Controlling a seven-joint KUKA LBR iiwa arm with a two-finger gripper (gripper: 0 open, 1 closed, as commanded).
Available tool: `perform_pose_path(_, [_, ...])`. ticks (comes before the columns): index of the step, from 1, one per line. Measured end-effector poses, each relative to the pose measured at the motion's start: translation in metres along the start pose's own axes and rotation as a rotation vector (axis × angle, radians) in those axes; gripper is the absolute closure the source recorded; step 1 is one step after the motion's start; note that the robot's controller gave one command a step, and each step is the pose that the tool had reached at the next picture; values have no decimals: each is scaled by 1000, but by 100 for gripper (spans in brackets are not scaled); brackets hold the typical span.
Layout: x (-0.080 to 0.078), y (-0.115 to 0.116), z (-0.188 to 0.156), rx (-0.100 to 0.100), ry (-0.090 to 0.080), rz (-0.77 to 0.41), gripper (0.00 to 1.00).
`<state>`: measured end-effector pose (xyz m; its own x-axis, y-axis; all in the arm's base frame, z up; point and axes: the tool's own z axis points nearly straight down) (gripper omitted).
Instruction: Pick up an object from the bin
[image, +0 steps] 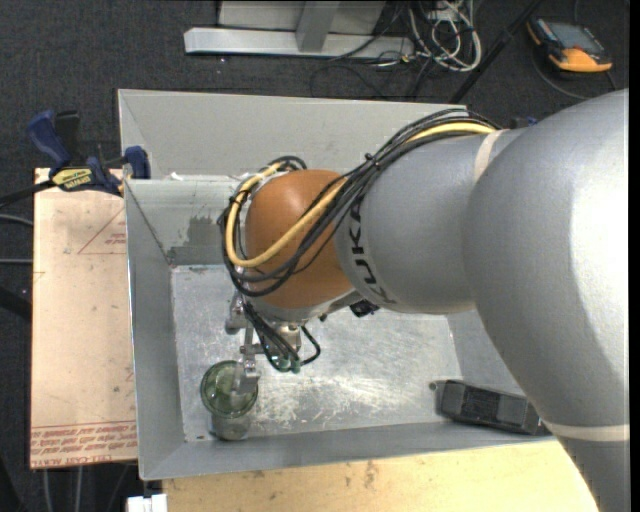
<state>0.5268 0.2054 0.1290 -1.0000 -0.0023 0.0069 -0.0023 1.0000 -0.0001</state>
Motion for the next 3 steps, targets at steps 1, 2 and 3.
perform_pose_path(1, [-2, -1, -3, -1, -6, 2, 0])
perform_pose_path(2, [11, 9, -7, 1, -7, -129, 0])
perform_pose_path(3, [29, 14, 0, -11, -48, -286, 0])
